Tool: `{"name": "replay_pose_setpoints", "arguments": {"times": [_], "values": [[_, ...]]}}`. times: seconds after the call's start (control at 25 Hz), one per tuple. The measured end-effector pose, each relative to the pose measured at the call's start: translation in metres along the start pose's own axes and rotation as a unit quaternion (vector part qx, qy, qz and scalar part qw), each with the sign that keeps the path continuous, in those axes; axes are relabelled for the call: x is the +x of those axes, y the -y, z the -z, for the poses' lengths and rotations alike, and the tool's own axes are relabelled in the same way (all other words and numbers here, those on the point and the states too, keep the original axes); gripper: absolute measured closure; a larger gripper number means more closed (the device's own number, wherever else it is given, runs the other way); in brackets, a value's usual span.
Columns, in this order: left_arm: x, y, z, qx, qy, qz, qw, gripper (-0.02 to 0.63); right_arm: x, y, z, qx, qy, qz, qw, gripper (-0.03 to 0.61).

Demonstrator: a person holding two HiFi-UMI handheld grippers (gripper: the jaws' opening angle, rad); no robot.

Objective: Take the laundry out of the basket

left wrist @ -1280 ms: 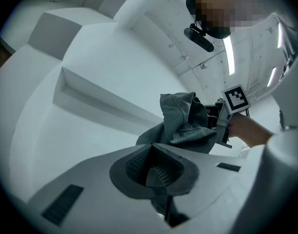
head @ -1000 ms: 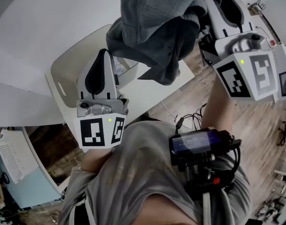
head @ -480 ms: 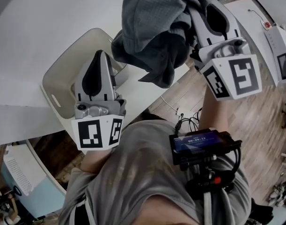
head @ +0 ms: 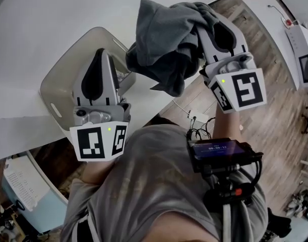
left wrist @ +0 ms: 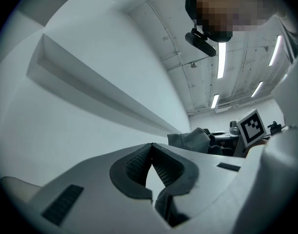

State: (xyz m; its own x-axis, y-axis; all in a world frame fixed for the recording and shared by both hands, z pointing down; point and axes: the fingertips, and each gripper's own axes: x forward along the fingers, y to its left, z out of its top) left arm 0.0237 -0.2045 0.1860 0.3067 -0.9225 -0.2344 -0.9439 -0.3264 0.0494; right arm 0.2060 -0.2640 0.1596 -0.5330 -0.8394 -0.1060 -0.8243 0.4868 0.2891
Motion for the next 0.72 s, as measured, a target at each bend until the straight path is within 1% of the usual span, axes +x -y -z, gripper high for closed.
{"name": "replay_pose_setpoints", "arguments": {"times": [0.16,0.4,0.56,0.72], "values": [[0.004,-0.001,0.0,0.002,-0.004,0.003,1.0,0.606,-0.001,-0.011,0.032,0.011,-0.028,-0.008,1.0,0.508],[0.013,-0.001,0.005,0.007,-0.008,0.003,0.9999,0.606,-0.001,-0.022,0.091,0.037,-0.068,-0.01,0.997,0.509],[0.011,-0.006,0.01,0.009,-0.019,-0.003,0.9998,0.606,0.002,-0.039,0.117,0.046,-0.073,-0.022,0.996,0.508],[0.013,-0.011,0.016,0.011,-0.031,-0.008,0.9994,0.606,0.006,-0.054,0.154,0.069,-0.098,-0.029,0.992,0.508]]}}
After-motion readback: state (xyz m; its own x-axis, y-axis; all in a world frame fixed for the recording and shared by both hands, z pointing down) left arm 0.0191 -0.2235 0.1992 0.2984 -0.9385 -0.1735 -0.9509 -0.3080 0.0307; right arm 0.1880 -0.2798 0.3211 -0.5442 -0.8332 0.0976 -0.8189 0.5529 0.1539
